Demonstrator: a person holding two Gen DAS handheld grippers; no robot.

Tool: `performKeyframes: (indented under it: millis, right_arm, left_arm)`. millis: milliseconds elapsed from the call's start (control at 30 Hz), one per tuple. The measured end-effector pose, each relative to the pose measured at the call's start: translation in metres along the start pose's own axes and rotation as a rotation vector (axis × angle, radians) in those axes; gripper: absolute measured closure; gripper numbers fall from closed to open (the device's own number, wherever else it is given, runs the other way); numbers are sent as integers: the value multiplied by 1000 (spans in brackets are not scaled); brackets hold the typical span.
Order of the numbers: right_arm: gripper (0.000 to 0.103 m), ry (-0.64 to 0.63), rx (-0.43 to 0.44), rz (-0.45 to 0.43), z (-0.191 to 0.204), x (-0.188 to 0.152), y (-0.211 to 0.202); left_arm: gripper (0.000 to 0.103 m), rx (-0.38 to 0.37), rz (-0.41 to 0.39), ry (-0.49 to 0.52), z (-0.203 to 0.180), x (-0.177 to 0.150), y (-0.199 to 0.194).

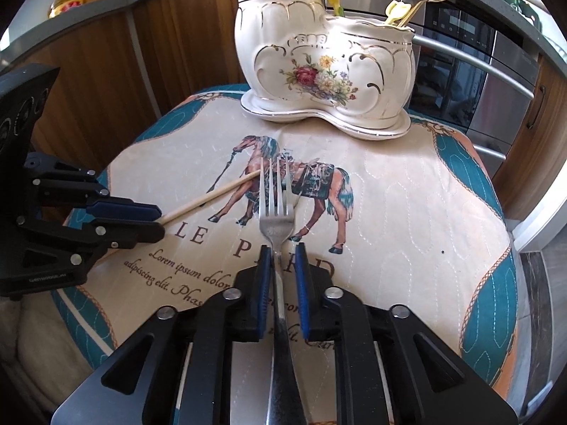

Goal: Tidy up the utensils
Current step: 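Grasp the wooden chopstick with the left tool while the right tool grasps the silver fork, then lift the chopstick with the left tool while the right tool carries the silver fork toward the holder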

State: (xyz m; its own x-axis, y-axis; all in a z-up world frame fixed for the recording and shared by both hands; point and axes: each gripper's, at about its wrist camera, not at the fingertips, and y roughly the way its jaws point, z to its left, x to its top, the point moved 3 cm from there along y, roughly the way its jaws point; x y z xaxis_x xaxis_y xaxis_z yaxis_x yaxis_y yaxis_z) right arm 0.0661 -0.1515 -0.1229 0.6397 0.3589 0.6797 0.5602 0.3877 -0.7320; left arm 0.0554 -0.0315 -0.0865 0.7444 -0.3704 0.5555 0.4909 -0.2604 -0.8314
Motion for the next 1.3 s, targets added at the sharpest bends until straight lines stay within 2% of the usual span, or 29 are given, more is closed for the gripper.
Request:
performKeyframes:
  millis: [233,467,700,933,1067,1200,1300]
  right_arm:
    - [97,12,-8,-34,1,2,-4]
    - [97,58,9,-155,-7,12,-27]
    - [97,138,-8,-352,-22,23,-58]
    - [97,191,-29,-540,-35,33,-88]
    - [97,205,-12,-602,-39,51,-93]
    - [97,193,15,-646,-39,77,-95]
    - [97,189,-13,-679,-44,103,-91]
  left_arm:
    - [97,-1,-17,-7,4,-1,-1]
    - [97,8,-72,-18,8,2,-9]
    - [97,-13,-240,-72,20,14,-36]
    - [97,-23,-474,-136,36,26,-72]
    - [97,-23,-603,-174,49,38,-96]
    - [97,-26,-684,-192,60,61,-111]
    - [97,-27,-751,-209,69,83,-119]
